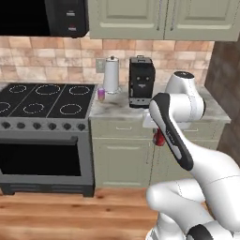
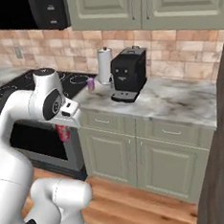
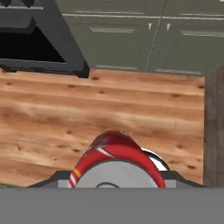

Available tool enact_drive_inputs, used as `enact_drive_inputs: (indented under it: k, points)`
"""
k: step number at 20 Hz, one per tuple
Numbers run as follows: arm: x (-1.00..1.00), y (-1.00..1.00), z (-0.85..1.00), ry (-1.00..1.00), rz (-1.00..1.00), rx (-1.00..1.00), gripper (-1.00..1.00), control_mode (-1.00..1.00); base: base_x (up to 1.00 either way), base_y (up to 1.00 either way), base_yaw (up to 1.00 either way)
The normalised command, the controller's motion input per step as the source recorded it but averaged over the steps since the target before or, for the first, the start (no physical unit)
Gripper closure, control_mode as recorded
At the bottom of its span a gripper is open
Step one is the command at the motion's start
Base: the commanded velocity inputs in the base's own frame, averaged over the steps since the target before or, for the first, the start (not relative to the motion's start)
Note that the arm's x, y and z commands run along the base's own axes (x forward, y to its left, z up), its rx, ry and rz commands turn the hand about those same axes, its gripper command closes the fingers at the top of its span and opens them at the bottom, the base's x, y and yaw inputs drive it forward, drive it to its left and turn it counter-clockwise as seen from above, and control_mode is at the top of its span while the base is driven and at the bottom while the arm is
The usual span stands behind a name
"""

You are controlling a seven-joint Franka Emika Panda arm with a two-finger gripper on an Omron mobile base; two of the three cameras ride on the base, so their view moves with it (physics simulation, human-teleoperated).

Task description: Four empty soda cans are scattered around the kitchen. Gather all the cans and cluster them next to the stove for recycling.

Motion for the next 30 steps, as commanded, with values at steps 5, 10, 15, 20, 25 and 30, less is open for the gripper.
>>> enact_drive_inputs:
  k: [5, 10, 15, 20, 25, 30]
  points:
    - [0.0, 0.0, 0.0, 0.0, 0.0, 0.0, 1.0, 1.0, 0.93, -0.03, -0.09]
    - [0.0, 0.0, 0.0, 0.0, 0.0, 0.0, 1.0, 1.0, 0.92, 0.02, -0.12]
    - [0.0, 0.0, 0.0, 0.0, 0.0, 0.0, 1.0, 1.0, 0.72, 0.25, -0.21]
    - [0.0, 0.0, 0.0, 0.0, 0.0, 0.0, 1.0, 1.0, 0.17, 0.67, -0.2]
    - [0.0, 0.0, 0.0, 0.0, 0.0, 0.0, 1.0, 1.0, 0.09, 0.87, -0.15]
    - [0.0, 0.0, 0.0, 0.0, 0.0, 0.0, 1.0, 1.0, 0.16, 0.83, -0.13]
